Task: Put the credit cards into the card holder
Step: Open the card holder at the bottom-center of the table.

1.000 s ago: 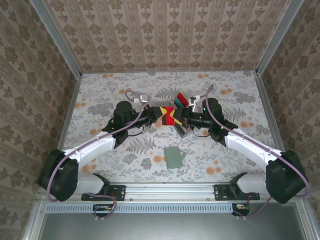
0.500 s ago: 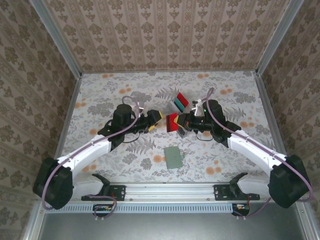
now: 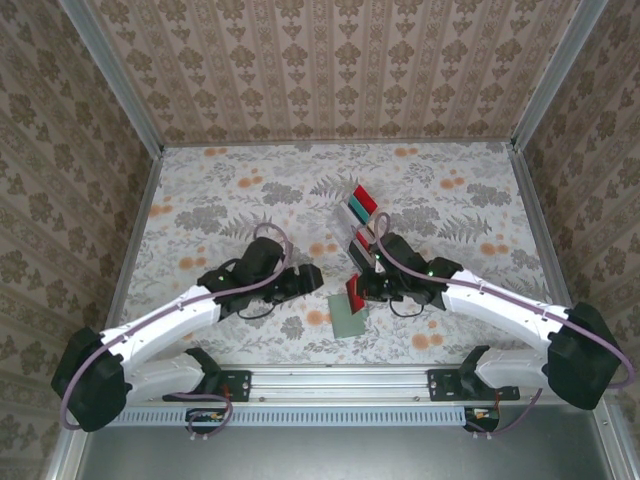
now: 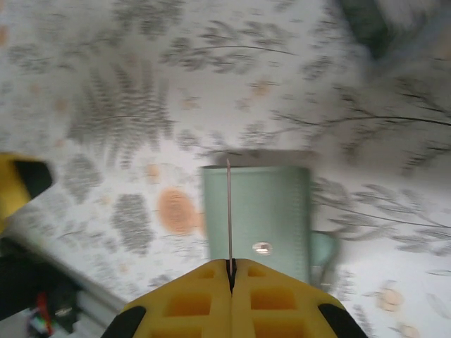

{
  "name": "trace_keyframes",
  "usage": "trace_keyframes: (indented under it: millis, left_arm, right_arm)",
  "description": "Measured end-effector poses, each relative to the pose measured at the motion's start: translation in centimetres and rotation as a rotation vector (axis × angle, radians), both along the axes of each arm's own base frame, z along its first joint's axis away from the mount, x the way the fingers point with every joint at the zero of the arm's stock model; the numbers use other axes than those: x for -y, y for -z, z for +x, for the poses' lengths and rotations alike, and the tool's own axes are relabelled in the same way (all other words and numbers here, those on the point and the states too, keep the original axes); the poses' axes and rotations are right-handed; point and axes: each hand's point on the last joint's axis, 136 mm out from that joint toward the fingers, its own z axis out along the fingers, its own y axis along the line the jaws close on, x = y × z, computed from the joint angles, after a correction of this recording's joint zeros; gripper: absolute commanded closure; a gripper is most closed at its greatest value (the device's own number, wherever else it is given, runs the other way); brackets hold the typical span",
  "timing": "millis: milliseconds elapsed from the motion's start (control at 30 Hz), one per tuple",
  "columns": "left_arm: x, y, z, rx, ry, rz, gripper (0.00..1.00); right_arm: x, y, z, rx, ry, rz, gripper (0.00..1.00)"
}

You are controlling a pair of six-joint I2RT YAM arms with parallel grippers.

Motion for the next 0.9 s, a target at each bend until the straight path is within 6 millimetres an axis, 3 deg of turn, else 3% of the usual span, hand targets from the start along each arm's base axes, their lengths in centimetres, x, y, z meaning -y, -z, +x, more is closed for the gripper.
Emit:
trace_keyframes:
  millis: [233,467,633,733,900]
  left_arm:
    - [0.3,2.9,-1.5,-0.028,0.046,0.172,0.17]
    - [3.2,3.1,-1.3,-0.013,0.116,0.268,0.14]
    - [5.4,3.8,-1.5,-0.02,0.168,0.328,0.11]
    - [6.3,4.4,-1.6,-0.026,0.191,0.369,0.01]
    - [8.3,5.0,-1.6,-0.027,0.226,0.444,0.0]
  right_arm:
    - [3.1,3.1,-0.6,-0.026,0.052,-0.128,0.94]
    - [5.4,5.4,-1.6,-0.06,0.078,-0.187,0.93]
    - [5.7,5.6,-1.8,-0.042,0.094,-0.161,0.93]
    - [5.8,5.7,-1.9,-0.029,0.105,-0.14,0.93]
    - [5.8,6.0,-2.0,-0.02,0.126,-0.108,0.94]
